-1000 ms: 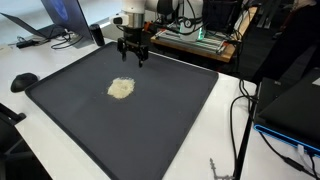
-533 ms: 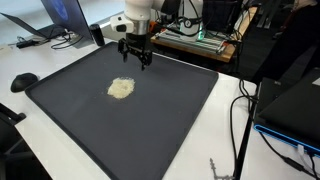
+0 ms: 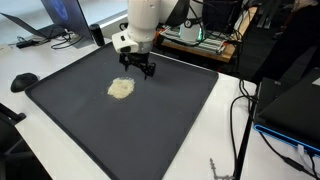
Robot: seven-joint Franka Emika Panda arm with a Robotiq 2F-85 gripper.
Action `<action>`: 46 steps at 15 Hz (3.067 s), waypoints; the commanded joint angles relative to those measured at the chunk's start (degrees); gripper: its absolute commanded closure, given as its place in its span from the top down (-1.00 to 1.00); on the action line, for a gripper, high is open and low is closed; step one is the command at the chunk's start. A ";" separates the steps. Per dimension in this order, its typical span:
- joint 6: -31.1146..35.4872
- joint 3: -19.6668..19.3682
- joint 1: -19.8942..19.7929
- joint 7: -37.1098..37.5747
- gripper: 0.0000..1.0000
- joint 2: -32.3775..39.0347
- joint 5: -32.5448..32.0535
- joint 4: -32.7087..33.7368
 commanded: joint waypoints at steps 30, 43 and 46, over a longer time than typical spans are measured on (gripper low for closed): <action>17.90 8.43 -22.51 -65.75 1.00 -0.58 15.03 -8.71; 17.43 7.20 -21.62 -71.34 1.00 0.19 16.40 -7.53; 17.71 6.91 -22.22 -73.15 1.00 0.76 16.26 -6.82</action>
